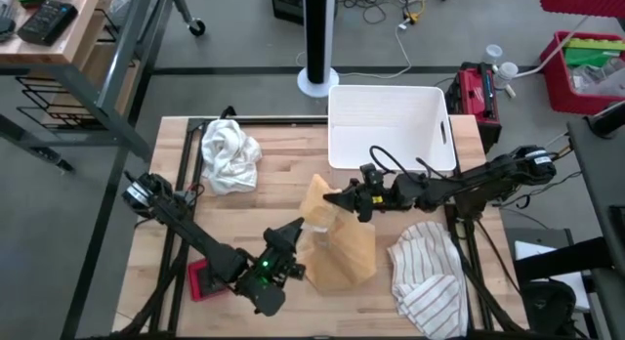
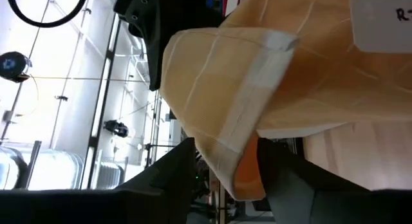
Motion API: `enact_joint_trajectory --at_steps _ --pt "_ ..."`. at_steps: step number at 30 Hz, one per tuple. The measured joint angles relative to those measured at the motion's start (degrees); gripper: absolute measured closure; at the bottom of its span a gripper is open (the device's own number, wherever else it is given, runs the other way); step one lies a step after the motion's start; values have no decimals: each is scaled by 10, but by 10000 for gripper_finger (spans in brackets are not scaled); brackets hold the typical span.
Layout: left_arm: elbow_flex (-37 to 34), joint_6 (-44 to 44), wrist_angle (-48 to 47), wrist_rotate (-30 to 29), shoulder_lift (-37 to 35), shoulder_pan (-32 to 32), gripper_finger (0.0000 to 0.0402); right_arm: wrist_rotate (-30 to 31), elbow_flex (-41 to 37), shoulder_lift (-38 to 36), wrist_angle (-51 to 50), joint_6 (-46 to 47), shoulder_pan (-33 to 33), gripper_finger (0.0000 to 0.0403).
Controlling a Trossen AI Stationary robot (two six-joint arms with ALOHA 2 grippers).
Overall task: Fold towel
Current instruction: Fold the yellow kitchen towel
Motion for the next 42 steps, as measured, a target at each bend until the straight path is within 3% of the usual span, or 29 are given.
enact_joint_trajectory --at_steps 3,8,12,17,26,30,36,39,42 --pt "0 -1 15 9 0 1 279 2 0 0 0 -6 0 403" --pt "0 -9 74 11 -2 8 388 3 0 0 -2 -18 0 403" --pt "0 -42 85 3 -19 11 399 -14 1 -1 -15 -81 0 389" --pt "-8 -131 71 0 -73 3 400 -32 1 -14 -85 -113 0 339" --pt "-96 -384 52 76 -214 -3 401 -34 14 -50 -213 -193 0 260" --pt "-150 -527 50 86 -285 -3 401 -59 42 -66 -286 -279 4 242" --pt "-217 -586 53 250 -362 -4 401 -59 86 -64 -321 -482 47 239" --pt "-242 -625 50 280 -376 -3 401 -54 113 -45 -321 -562 69 245" --pt "-258 -721 50 284 -390 9 402 -19 140 -13 -325 -629 89 250"
